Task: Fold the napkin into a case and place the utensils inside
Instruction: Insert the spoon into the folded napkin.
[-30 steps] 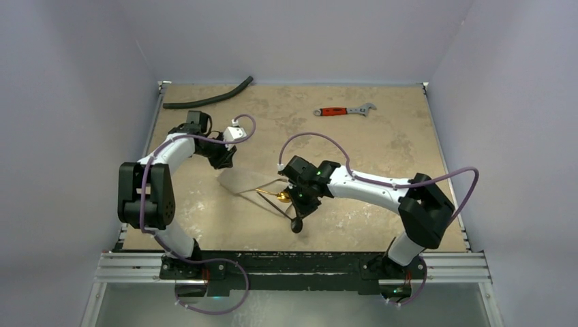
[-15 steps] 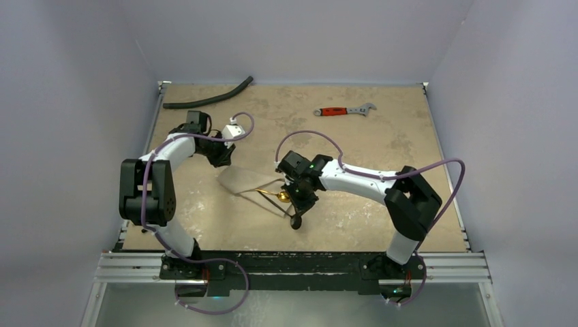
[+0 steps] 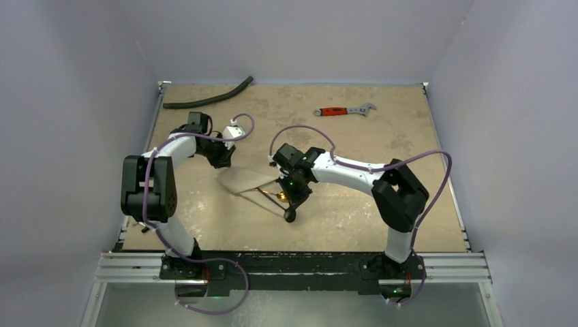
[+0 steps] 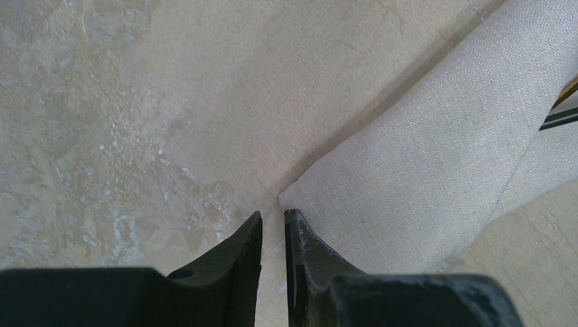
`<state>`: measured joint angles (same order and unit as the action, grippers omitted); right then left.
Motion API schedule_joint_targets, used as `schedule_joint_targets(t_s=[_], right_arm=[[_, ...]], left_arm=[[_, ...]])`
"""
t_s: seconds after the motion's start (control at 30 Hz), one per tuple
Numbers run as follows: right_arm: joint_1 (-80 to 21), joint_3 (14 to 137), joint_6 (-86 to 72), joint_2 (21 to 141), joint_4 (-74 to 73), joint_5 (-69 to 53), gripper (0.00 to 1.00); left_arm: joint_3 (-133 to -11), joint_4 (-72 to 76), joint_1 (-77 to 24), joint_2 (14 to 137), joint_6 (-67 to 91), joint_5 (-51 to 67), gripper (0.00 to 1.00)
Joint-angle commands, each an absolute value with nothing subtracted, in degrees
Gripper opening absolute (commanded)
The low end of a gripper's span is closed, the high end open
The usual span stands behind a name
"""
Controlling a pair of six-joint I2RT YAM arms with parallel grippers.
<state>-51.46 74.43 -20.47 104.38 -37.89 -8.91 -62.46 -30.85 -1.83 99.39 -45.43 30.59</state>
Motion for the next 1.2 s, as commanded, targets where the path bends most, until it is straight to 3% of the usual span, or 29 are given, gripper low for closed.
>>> schedule_joint_targets(t_s=[0.0,1.17], right_arm=[[-51.4,79.3,-18.7,105.6,-38.5,-10.3,0.0],[-48.4,98.8,-10.6,119.5,-40.4,-7.2,0.0]], left_arm=[[-62.7,-29.7,-1.3,99.9,-45.4,30.7,0.17],[-65.1,-32.5,-1.2,102.4,-47.2,31.3,0.11]])
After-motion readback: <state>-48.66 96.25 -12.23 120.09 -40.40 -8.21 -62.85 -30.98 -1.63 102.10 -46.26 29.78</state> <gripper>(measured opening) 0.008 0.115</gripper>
